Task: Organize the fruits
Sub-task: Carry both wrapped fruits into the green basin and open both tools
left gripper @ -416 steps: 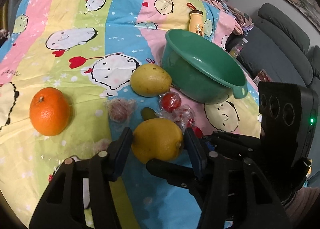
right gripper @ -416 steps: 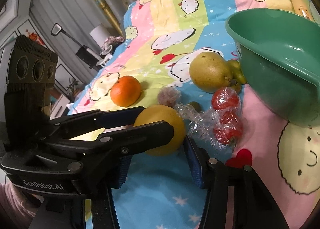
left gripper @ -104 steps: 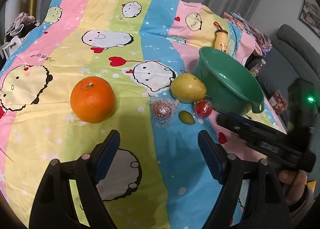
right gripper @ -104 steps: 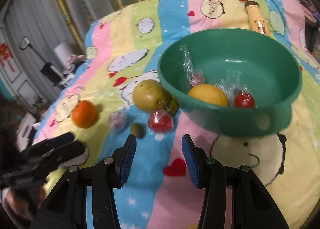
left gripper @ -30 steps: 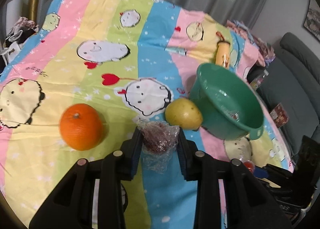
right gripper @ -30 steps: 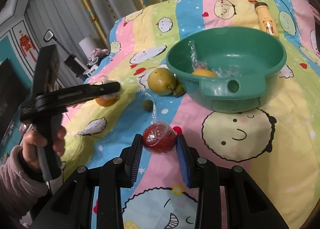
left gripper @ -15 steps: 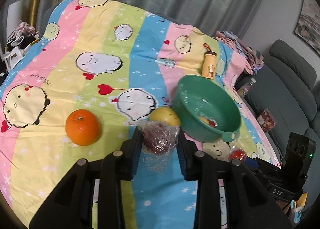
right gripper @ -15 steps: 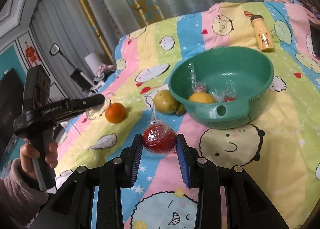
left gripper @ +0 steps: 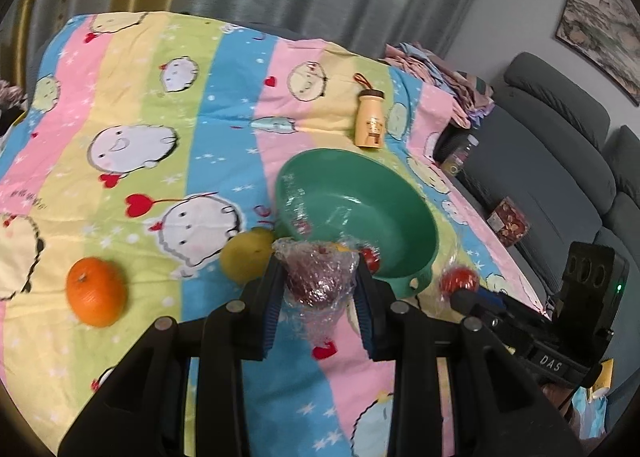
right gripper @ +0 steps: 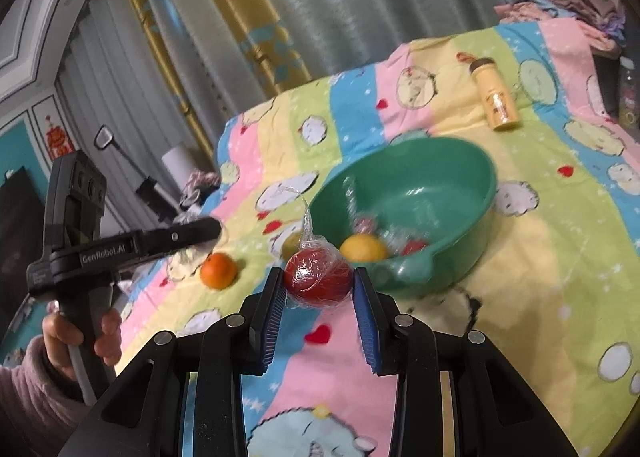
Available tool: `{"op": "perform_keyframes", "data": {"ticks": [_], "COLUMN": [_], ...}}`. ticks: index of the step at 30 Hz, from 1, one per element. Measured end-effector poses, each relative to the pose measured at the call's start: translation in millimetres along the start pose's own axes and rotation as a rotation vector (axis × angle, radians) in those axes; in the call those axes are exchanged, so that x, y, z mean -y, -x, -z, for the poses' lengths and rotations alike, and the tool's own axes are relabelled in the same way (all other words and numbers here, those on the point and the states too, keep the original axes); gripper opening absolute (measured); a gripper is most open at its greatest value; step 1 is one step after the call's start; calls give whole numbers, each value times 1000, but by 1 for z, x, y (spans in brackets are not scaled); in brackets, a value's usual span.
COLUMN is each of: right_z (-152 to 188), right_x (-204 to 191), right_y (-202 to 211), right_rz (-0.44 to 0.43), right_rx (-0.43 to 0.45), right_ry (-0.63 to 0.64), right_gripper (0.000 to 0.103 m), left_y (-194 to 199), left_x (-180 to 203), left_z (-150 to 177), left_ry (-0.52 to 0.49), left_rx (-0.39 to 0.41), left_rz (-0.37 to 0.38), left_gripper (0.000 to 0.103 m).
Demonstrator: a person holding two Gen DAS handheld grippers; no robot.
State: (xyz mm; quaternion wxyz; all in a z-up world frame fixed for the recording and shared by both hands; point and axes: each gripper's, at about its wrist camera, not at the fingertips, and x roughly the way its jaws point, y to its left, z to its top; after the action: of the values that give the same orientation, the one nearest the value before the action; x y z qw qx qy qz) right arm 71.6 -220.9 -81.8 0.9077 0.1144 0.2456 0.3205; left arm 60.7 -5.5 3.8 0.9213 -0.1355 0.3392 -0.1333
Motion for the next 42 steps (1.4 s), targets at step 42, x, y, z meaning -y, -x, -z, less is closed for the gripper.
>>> {"op": "perform_keyframes", "data": {"ticks": [42], "right_z": [-51], "right_x": [50], "right_y": [-69], "right_rz": [245], "right_rx": [-65], "right_ry": [28], "right_gripper": [36], "left_y": [-134], "left_x": [36], "left_z": [-34], "left_ry": [-176], "left_rx": [-170], "left_rz": [-92], "left_gripper": [33]}}
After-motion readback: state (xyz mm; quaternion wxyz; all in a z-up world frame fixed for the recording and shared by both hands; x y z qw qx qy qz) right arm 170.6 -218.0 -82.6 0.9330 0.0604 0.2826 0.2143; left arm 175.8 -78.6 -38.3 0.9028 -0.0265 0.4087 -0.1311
